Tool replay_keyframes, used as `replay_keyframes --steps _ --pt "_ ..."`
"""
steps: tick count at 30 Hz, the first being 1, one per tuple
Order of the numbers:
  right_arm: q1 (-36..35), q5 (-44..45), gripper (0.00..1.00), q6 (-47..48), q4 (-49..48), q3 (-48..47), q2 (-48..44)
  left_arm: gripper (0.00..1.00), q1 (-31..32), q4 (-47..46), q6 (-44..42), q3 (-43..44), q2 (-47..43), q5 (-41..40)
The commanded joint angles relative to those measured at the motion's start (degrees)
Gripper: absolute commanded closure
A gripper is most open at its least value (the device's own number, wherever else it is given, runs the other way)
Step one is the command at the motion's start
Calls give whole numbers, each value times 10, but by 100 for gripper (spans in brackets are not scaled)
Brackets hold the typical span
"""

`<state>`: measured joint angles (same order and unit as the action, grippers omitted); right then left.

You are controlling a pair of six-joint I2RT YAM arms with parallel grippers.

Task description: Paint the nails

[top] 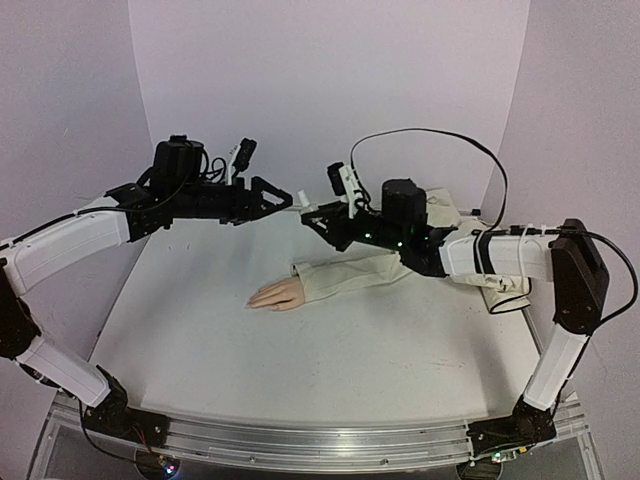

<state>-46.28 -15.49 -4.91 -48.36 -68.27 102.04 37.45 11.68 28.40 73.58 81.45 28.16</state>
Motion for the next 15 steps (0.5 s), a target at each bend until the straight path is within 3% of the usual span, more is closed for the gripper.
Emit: replay_keyframes --steps 1,6,15 --pt "29 -330 100 -103 -49 -13 -44 21 -15 -102 -13 -27 -49 108" --pt "30 -476 100 -202 -140 -32 -23 22 -13 -163 0 -31 -42 172" --pt "30 -436 100 -247 -185 -41 -8 49 19 -174 -27 -16 -28 227"
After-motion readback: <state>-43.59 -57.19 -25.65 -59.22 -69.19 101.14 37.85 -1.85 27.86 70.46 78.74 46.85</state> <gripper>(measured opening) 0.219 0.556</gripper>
